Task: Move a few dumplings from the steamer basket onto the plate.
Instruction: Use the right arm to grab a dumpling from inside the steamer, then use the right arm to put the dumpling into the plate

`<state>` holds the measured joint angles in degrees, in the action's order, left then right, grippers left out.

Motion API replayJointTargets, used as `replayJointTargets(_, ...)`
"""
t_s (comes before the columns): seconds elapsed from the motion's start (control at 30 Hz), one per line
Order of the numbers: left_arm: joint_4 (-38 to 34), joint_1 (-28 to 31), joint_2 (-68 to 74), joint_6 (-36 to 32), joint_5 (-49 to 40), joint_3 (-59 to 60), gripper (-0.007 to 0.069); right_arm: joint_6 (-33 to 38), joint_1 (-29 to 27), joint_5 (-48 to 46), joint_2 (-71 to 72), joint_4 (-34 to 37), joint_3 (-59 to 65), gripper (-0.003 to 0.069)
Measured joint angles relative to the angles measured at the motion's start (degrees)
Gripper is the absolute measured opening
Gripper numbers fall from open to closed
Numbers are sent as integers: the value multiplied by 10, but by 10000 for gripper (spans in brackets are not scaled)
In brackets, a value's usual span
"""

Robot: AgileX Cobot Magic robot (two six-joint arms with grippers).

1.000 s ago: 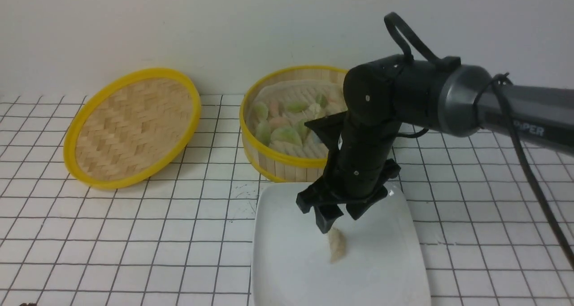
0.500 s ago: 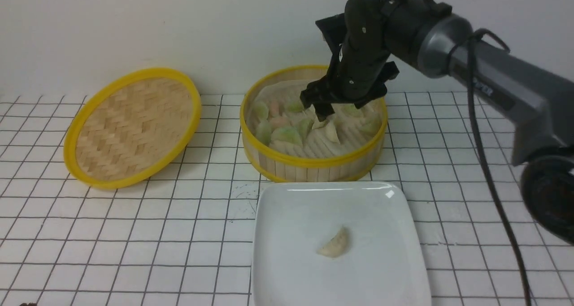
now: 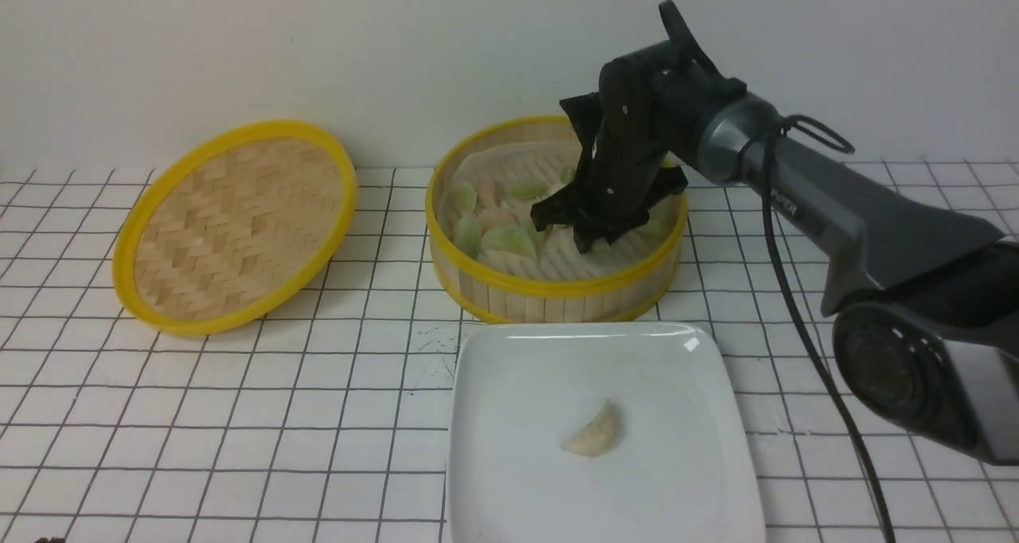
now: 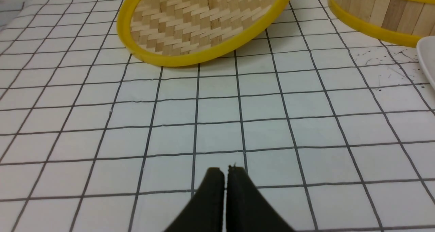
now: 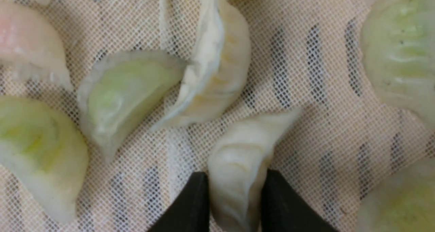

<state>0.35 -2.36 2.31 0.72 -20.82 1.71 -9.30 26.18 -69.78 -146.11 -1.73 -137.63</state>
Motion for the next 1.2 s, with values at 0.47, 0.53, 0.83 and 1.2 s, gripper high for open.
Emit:
replayJointTargets(0.47, 0, 0, 0, 0, 0, 0, -6, 27, -4, -15, 195, 98, 116, 173)
replayJointTargets(0.53, 0, 0, 0, 0, 0, 0, -6, 30, 3, -14, 282, 114, 213, 173)
replayJointTargets(0.83, 0, 0, 0, 0, 0, 0, -6, 29, 55, 16, 391, 118, 526, 173)
replayJointTargets(1.2, 0, 0, 0, 0, 0, 0, -6, 3, 56, 78, 327, 79, 535, 450)
